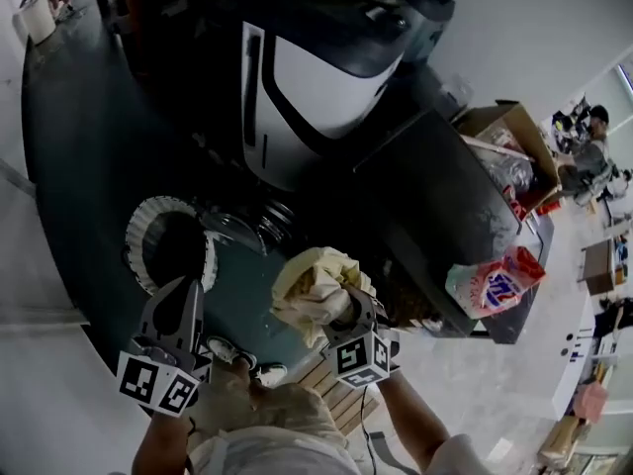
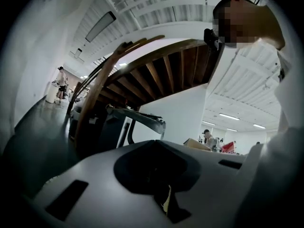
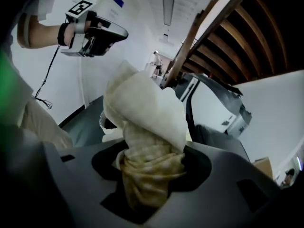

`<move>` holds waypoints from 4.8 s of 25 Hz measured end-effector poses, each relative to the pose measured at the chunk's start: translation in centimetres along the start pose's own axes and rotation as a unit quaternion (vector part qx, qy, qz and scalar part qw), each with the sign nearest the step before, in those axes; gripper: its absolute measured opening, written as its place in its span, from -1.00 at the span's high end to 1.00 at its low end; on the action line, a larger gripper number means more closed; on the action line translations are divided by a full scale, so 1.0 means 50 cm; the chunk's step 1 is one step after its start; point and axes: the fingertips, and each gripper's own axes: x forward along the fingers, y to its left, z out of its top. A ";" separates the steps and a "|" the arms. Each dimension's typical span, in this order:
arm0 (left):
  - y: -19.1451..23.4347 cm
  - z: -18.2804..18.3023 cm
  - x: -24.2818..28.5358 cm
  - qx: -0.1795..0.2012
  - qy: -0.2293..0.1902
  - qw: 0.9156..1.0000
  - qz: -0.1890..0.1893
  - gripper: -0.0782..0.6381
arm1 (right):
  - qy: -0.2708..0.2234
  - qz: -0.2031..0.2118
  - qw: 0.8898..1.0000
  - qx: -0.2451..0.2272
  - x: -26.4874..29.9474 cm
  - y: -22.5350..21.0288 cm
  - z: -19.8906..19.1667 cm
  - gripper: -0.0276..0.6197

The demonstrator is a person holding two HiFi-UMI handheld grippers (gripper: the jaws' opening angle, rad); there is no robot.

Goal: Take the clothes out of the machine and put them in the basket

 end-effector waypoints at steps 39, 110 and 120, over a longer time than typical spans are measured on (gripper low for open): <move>0.557 -0.046 -0.343 -0.155 -0.162 0.876 0.428 0.74 | -0.090 0.303 0.895 -0.316 0.653 0.408 0.563 0.13; 0.673 -0.034 -0.394 -0.187 -0.199 0.855 0.440 0.74 | 0.004 0.332 0.894 -0.301 0.819 0.494 0.519 0.88; 0.618 0.104 -0.393 -0.151 -0.225 0.859 0.433 0.74 | -0.100 0.316 0.907 -0.260 0.622 0.375 0.730 0.88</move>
